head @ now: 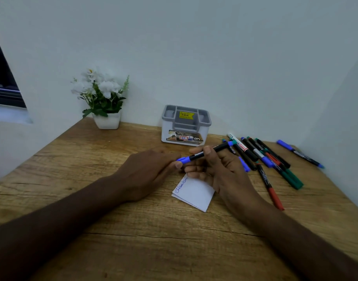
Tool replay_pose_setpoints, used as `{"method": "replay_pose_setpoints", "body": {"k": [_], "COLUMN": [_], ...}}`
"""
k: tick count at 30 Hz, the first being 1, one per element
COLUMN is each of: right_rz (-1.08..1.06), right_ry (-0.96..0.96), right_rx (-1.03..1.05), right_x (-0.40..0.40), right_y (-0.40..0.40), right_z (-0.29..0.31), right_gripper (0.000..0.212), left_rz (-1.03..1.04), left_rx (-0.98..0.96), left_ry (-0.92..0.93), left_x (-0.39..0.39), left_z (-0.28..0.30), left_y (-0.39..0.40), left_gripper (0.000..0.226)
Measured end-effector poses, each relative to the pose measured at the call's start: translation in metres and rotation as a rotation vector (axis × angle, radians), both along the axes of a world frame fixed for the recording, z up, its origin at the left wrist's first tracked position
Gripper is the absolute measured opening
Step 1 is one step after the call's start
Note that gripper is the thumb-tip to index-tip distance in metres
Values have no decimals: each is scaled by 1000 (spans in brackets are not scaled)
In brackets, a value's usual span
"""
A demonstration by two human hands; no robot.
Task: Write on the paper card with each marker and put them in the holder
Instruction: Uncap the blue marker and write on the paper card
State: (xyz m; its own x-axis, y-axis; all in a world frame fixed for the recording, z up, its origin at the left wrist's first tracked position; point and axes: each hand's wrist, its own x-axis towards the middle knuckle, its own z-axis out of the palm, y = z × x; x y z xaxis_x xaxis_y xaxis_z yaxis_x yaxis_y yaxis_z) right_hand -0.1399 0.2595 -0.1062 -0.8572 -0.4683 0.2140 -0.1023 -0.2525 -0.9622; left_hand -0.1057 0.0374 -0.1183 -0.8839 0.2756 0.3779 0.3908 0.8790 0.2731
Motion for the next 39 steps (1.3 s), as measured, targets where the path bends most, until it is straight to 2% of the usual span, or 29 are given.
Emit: {"method": "replay_pose_setpoints", "body": {"k": [2, 8, 11, 14, 17, 19, 22, 25, 31, 36, 39], "right_rz": [11, -54, -238, -500, -725, -797, -812, -751, -634, -622, -674], "right_ry": [8, 59, 242, 428, 599, 711, 837, 802, 601, 588, 595], "right_rx": [-17, 70, 145, 163, 235, 347, 634, 816, 980, 984, 871], "right_x": [1, 0, -4, -23, -57, -87, -128, -158, -185, -177, -162], "right_y": [-1, -1, 4, 4, -3, -10, -23, -35, -49, -48, -33], "right_z": [-1, 3, 18, 45, 81, 104, 122, 117, 92, 82, 85], "right_gripper": [31, 34, 27, 16, 20, 26, 29, 36, 39, 36, 38], "left_rz": [28, 13, -58, -106, -123, -129, -144, -149, -152, -155, -162], "left_rx": [-12, -17, 16, 3, -17, -8, -18, -7, -18, -20, -15], "left_ry": [-20, -46, -56, -126, -147, -146, -117, -110, -108, -113, -115], "left_x": [1, -1, -1, -1, 0, 2, 4, 4, 2, 5, 5], "left_z": [-1, 1, 3, 6, 8, 8, 9, 8, 7, 7, 8], "left_y": [0, -1, -2, -2, -2, -1, -2, -3, -4, -3, -3], "left_gripper": [57, 51, 29, 43, 48, 48, 46, 47, 49, 49, 49]}}
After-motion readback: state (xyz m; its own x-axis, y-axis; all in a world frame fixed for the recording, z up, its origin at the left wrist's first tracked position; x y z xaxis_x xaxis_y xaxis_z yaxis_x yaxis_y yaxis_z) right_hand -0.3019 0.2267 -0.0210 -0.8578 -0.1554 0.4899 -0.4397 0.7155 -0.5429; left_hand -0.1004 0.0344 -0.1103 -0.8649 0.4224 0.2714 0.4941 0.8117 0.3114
